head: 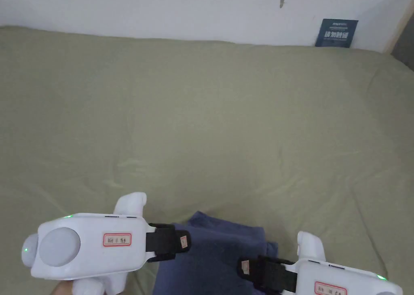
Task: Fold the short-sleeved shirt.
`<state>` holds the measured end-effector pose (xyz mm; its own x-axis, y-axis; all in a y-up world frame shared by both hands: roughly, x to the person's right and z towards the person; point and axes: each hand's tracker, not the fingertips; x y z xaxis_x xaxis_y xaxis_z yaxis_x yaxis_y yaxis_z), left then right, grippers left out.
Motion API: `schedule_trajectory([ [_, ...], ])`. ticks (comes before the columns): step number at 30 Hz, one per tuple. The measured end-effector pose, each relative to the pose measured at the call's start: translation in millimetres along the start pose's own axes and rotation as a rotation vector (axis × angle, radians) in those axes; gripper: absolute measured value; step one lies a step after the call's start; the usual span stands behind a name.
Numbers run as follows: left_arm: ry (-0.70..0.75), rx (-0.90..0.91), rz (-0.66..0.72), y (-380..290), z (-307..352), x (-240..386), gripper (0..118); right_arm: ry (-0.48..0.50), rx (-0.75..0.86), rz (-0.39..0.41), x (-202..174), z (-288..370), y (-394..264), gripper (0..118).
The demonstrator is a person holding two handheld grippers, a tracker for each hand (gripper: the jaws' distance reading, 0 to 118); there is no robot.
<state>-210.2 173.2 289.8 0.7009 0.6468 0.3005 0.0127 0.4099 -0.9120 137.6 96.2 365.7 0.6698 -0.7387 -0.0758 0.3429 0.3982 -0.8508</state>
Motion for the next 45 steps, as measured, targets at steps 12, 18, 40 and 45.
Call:
schedule_trajectory([
  [12,-0.166,-0.193,0.103,11.0,-19.2,-88.9,118,0.351,-0.167,-0.330,97.4,-48.8,-0.7,0],
  [18,-0.323,-0.196,0.193,7.4,-68.2,-100.6,118,0.399,-0.196,-0.366,96.7,-49.7,0.9,0],
  [40,0.106,0.085,0.306,61.1,138.0,-190.7,34,0.194,-0.186,-0.092,34.0,-3.1,27.4,0],
  [45,0.265,0.095,0.317,93.0,225.4,-267.7,34,0.171,-0.179,-0.040,16.3,-16.5,35.6,0],
])
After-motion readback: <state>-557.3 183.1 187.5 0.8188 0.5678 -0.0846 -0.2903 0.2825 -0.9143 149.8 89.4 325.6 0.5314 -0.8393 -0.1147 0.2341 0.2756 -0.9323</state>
